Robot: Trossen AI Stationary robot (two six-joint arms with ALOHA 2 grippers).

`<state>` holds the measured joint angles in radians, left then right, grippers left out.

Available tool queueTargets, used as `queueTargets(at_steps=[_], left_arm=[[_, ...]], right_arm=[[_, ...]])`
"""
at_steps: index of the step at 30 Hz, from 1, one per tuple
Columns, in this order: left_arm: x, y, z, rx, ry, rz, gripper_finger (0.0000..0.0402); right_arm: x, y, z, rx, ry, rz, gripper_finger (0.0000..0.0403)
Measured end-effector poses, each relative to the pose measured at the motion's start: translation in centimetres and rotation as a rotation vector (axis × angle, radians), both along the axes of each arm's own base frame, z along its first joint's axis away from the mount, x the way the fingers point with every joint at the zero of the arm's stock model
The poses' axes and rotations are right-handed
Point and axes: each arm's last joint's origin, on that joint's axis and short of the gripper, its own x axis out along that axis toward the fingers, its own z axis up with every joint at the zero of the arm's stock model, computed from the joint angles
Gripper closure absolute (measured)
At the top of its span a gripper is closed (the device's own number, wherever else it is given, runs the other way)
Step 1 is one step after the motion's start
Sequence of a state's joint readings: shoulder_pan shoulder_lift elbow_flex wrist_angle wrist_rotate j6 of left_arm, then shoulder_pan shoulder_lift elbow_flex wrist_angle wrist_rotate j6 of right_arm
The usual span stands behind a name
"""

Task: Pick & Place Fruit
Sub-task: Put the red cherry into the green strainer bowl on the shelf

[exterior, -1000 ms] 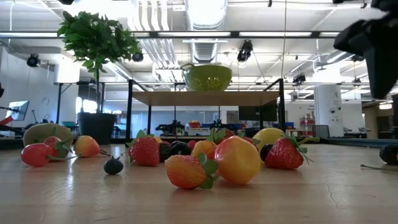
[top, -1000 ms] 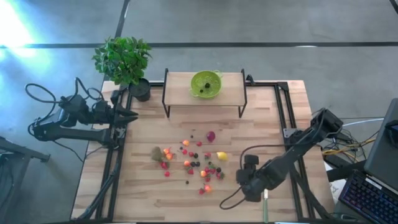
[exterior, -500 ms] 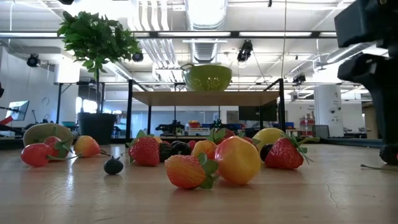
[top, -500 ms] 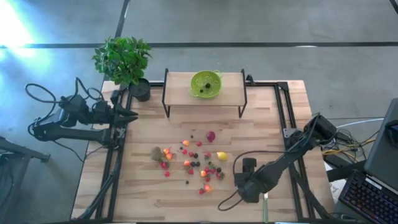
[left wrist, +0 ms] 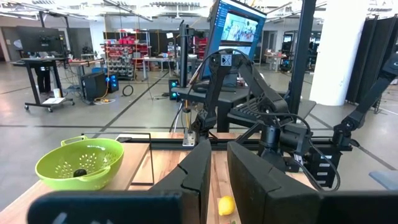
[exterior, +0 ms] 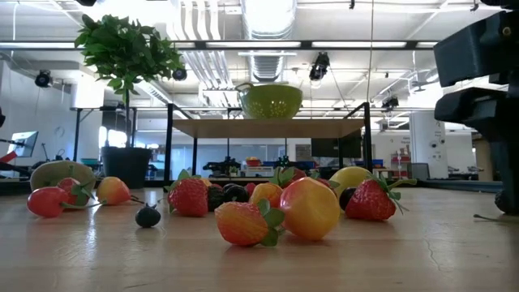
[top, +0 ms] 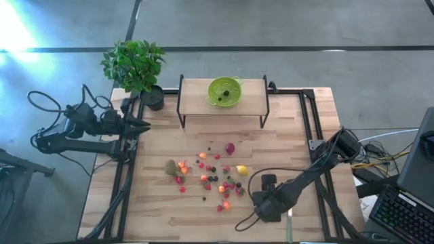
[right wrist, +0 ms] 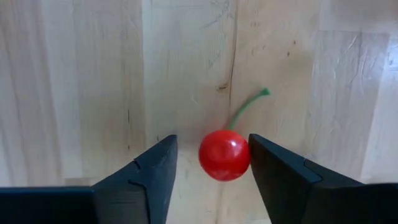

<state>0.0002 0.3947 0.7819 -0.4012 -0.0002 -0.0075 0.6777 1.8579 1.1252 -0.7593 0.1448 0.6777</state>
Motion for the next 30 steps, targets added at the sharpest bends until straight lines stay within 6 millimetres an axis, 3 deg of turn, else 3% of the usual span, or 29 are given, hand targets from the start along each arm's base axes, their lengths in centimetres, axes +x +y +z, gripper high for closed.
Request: queueTargets(at_steps=[12,17,21,30], left_arm=[[0.0,0.0,0.0,0.000,0.001,0.000,0.0339],[0.0,0.0,0.0,0.000,0.000,0.000,0.0339],[0.0,0.0,0.0,0.000,0.000,0.000,0.0339],[0.0,0.0,0.0,0.000,0.000,0.000,0.0339]], right_arm=[[0.8,-1.1,0.4,0.035,0.025,-0.035,0.0309],[1.8,-1.5,1.2,0.067,0.025,-0.002,0.0323],[2.5,-1.8,2.4,0.059,0.030,0.039,0.0330],[3.4,-2.5,5.8,0.056,0.026,0.001,0.0389]])
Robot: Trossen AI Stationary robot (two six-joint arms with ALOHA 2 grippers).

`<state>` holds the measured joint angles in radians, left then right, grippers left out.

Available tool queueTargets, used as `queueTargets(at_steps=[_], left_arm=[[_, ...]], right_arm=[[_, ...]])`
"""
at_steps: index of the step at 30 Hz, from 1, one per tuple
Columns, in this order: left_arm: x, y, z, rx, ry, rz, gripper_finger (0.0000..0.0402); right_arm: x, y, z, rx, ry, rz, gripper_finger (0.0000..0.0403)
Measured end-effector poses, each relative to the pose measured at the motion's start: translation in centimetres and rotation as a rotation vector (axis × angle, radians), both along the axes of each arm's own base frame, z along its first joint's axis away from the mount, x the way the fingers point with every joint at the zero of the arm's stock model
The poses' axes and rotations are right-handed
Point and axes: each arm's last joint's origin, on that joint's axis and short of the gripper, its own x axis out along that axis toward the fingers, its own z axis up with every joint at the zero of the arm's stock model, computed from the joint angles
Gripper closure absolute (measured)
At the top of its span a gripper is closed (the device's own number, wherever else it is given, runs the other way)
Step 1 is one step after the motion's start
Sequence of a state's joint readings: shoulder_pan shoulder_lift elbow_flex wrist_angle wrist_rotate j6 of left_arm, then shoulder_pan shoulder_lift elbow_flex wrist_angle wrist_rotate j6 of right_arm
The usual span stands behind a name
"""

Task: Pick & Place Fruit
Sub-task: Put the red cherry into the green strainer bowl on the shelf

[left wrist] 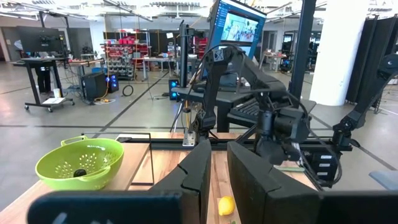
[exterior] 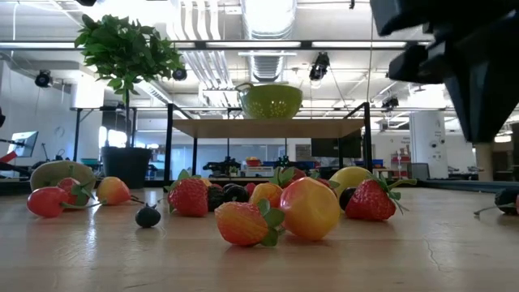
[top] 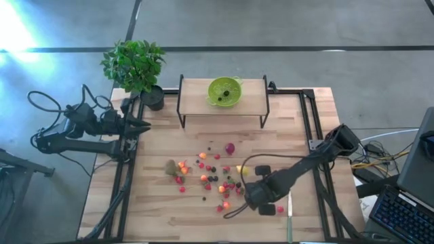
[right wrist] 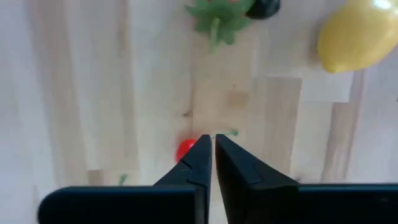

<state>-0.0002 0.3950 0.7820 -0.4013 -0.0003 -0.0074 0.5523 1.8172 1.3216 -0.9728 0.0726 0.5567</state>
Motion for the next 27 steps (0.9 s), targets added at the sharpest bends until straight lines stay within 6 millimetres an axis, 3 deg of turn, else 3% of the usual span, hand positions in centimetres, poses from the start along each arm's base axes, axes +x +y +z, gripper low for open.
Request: queueTargets(at_steps=[7,14,27], left_arm=[[0.0,0.0,0.0,0.000,0.000,0.000,0.0339],[0.0,0.0,0.0,0.000,0.000,-0.001,0.0339],[0.0,0.0,0.0,0.000,0.000,-0.001,0.0339]], right_arm=[[-1.0,-0.4,-0.3,-0.052,0.084,-0.069,0.0377],[-1.9,0.1,-2.1,-0.035,0.094,-0.111,0.0325],[-1.5,1.0,-2.4,0.037,0.016,-0.131,0.0238]])
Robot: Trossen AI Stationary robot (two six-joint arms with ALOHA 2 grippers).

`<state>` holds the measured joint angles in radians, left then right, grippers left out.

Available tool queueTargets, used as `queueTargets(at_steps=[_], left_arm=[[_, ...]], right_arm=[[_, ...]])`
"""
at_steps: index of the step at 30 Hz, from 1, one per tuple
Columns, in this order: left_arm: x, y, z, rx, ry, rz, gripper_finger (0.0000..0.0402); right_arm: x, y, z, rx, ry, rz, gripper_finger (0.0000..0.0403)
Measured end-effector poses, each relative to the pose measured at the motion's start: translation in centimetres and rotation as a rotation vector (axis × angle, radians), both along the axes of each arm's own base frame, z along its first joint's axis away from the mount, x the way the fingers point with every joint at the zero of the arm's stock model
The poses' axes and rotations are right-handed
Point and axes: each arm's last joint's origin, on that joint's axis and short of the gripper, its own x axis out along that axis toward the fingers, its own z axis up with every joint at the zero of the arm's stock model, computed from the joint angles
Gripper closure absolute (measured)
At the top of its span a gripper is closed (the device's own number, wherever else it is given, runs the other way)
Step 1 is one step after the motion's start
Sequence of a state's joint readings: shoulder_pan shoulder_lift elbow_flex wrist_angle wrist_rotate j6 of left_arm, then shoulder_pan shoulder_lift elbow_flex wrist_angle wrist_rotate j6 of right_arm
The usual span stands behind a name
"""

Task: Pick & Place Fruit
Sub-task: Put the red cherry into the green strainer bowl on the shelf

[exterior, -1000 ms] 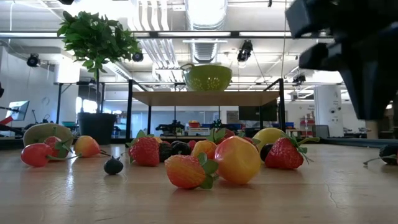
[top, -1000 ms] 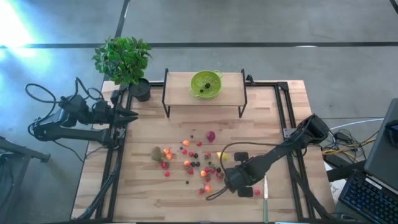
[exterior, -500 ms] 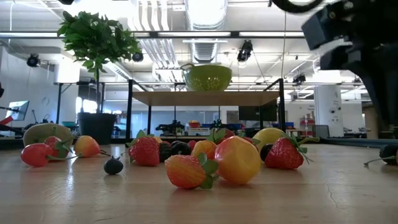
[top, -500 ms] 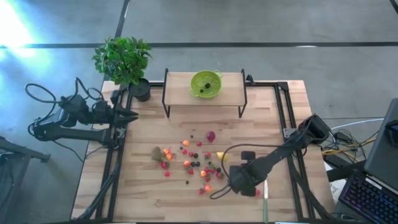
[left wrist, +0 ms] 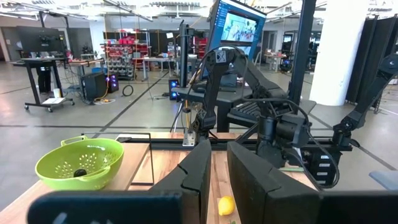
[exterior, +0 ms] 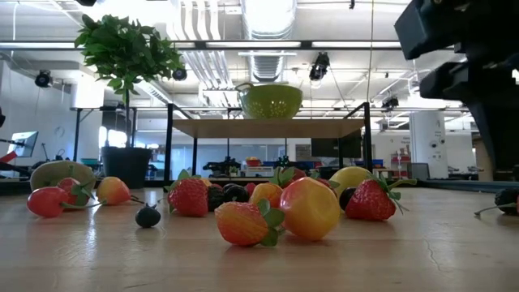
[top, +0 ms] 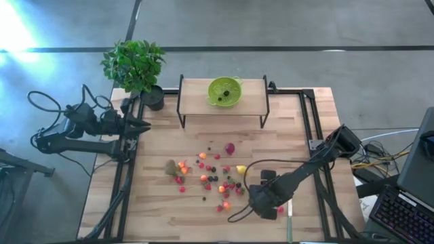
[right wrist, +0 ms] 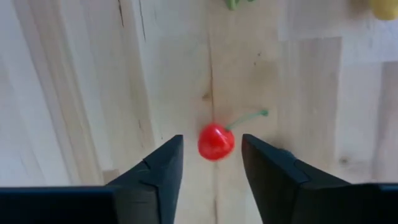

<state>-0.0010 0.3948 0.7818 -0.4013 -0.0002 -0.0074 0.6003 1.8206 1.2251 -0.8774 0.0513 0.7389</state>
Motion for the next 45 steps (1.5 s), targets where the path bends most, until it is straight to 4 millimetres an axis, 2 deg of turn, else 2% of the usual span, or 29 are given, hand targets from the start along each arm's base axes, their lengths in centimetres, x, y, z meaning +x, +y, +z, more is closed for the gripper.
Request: queueTargets(at_steps=[10,18,32,36,40,45], left_arm=[[0.0,0.0,0.0,0.000,0.000,0.001,0.0339],[0.0,0.0,0.0,0.000,0.000,0.001,0.0339],[0.0,0.0,0.0,0.000,0.000,0.001,0.0339],[0.0,0.0,0.0,0.000,0.000,0.001,0.0339],[0.0,0.0,0.0,0.000,0.000,0.001,0.0339],[0.0,0.0,0.0,0.000,0.000,0.001,0.0339]], right_arm=[[-1.1,-0.4,-2.3,-0.001,0.013,-0.062,0.0207],[-1.4,-0.6,-3.5,0.010,0.000,-0.064,0.0208],[-1.4,-0.6,-3.5,0.011,-0.006,-0.048,0.0304],[-1.4,-0.6,-3.5,0.009,-0.006,-0.033,0.0305],[-1.5,-0.8,-3.4,-0.003,0.004,-0.001,0.0285],[-0.9,-1.7,-2.1,-0.032,0.041,0.013,0.0288]])
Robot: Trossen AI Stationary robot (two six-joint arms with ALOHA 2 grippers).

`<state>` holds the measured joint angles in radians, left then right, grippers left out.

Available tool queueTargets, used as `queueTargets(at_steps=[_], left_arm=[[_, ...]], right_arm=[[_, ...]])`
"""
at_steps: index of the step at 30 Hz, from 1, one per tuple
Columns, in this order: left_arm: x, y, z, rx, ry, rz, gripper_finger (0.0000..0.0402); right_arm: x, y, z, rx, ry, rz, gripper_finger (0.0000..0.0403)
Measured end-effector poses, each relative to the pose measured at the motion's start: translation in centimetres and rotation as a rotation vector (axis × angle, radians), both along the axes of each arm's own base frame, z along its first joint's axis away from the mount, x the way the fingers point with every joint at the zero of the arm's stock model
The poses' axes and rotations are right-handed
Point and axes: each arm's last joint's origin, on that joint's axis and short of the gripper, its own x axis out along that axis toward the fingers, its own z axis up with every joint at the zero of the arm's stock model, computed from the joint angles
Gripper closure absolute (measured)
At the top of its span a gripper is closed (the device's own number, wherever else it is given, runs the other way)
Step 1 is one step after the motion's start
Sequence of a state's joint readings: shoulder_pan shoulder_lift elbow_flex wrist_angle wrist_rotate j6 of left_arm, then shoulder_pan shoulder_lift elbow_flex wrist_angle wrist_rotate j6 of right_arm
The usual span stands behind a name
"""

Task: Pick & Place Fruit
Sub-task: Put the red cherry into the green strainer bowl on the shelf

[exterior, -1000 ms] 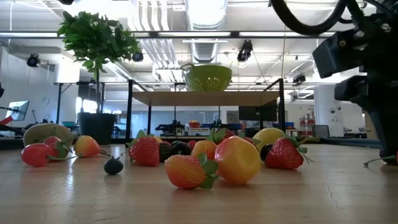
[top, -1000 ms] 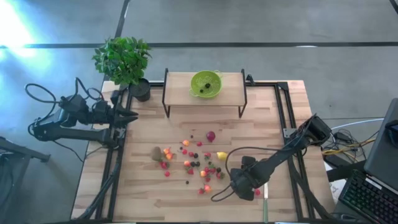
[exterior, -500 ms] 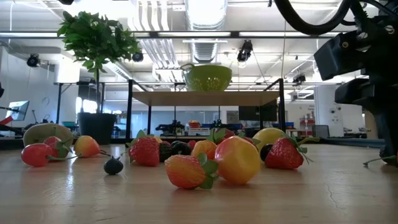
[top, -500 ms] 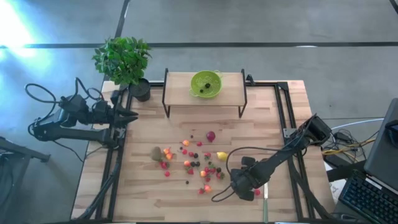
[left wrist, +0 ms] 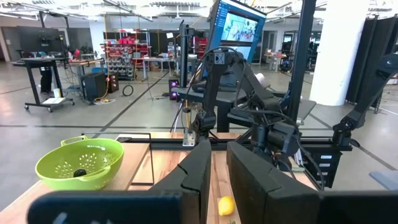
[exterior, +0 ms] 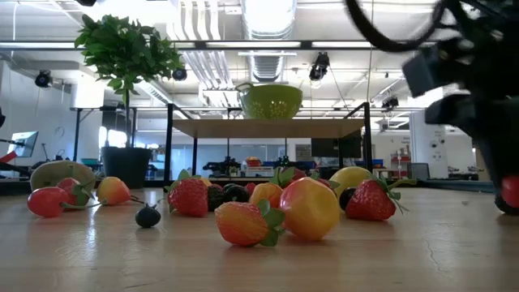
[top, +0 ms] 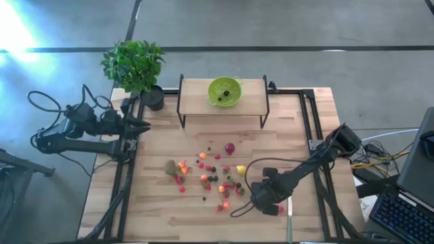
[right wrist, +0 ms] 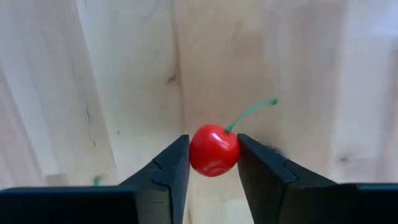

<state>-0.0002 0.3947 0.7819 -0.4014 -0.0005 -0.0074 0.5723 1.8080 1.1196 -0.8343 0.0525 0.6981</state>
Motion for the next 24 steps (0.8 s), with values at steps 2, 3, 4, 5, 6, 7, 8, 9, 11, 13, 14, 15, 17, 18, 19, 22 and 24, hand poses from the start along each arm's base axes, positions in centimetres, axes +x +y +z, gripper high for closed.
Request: queueTargets(at_steps=[2,3,4,5,6,7,8,9,11,13,14,15,17,18,19,22,24], left_arm=[[0.0,0.0,0.0,0.000,0.000,0.000,0.0339],[0.0,0.0,0.0,0.000,0.000,0.000,0.0339],[0.0,0.0,0.0,0.000,0.000,0.000,0.0339],[0.0,0.0,0.0,0.000,-0.001,0.000,0.0339],[0.0,0.0,0.0,0.000,0.000,0.000,0.0339],[0.0,0.0,0.0,0.000,0.000,0.000,0.0339],[0.0,0.0,0.0,0.000,0.000,0.000,0.0339],[0.0,0.0,0.0,0.000,0.000,0.000,0.0339],[0.0,0.0,0.0,0.000,0.000,-0.001,0.0339],[0.0,0.0,0.0,0.000,0.000,-0.001,0.0339],[0.0,0.0,0.0,0.000,0.000,-0.001,0.0339],[0.0,0.0,0.0,0.000,0.000,-0.001,0.0339],[0.0,0.0,0.0,0.000,0.000,-0.001,0.0339],[0.0,0.0,0.0,0.000,0.000,-0.001,0.0339],[0.0,0.0,0.0,0.000,0.000,-0.001,0.0339],[0.0,0.0,0.0,0.000,0.000,-0.001,0.0339],[0.0,0.0,0.0,0.000,0.000,-0.001,0.0339]], right_arm=[[0.4,-0.4,0.8,-0.006,0.003,0.020,0.0299],[0.7,-0.5,1.3,-0.007,0.001,0.033,0.0303],[1.0,-0.7,1.8,-0.008,-0.003,0.046,0.0306],[1.3,-1.0,2.3,-0.016,-0.007,0.057,0.0307],[1.5,-1.2,2.9,-0.027,-0.014,0.065,0.0306],[1.8,-1.6,3.5,-0.043,-0.017,0.071,0.0303],[2.0,-1.9,4.1,-0.063,-0.017,0.077,0.0298],[2.3,-2.4,4.7,-0.090,-0.014,0.084,0.0293],[2.8,-3.2,5.9,-0.151,-0.017,0.099,0.0285],[3.4,-4.1,7.3,-0.200,-0.037,0.117,0.0284],[3.7,-4.6,8.0,-0.219,-0.050,0.127,0.0285],[4.0,-5.2,8.5,-0.234,-0.062,0.137,0.0289],[4.6,-6.4,9.8,-0.248,-0.098,0.147,0.0297],[5.0,-7.1,10.4,-0.251,-0.114,0.145,0.0300],[5.3,-7.8,11.0,-0.260,-0.131,0.140,0.0302],[6.1,-9.9,12.8,-0.269,-0.179,0.124,0.0301],[6.5,-11.3,13.8,-0.273,-0.206,0.114,0.0294]])
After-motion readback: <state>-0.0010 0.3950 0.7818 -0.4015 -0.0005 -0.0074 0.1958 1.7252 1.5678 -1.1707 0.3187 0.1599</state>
